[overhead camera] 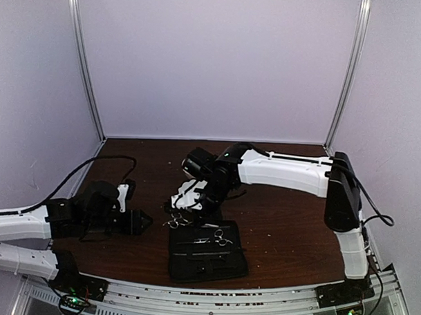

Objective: Sort the hair-cutting tools

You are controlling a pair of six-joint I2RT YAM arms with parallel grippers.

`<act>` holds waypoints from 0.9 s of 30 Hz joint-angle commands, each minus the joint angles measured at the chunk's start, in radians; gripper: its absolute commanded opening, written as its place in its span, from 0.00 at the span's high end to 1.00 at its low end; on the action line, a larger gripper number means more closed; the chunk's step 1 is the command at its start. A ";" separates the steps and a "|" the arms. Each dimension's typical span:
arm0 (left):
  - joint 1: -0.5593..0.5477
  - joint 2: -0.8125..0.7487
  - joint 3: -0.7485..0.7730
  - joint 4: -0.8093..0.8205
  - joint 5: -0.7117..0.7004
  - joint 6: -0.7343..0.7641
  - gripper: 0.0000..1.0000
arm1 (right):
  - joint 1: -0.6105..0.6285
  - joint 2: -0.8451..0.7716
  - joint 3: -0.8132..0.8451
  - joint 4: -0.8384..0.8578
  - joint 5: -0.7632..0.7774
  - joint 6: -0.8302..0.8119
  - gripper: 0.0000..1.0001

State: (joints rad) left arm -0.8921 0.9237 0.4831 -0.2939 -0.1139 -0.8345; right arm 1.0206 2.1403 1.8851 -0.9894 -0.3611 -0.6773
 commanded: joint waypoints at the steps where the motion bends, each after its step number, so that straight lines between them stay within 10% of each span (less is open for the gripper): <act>1: -0.001 -0.165 -0.044 -0.120 -0.139 -0.069 0.45 | 0.039 0.108 0.166 0.009 -0.029 -0.013 0.99; 27: 0.004 -0.129 -0.071 -0.080 -0.094 -0.057 0.45 | 0.082 0.326 0.366 0.057 0.029 -0.022 1.00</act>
State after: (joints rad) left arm -0.8909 0.8066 0.4000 -0.4160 -0.2211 -0.8967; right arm 1.0981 2.4466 2.2204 -0.9512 -0.3573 -0.6861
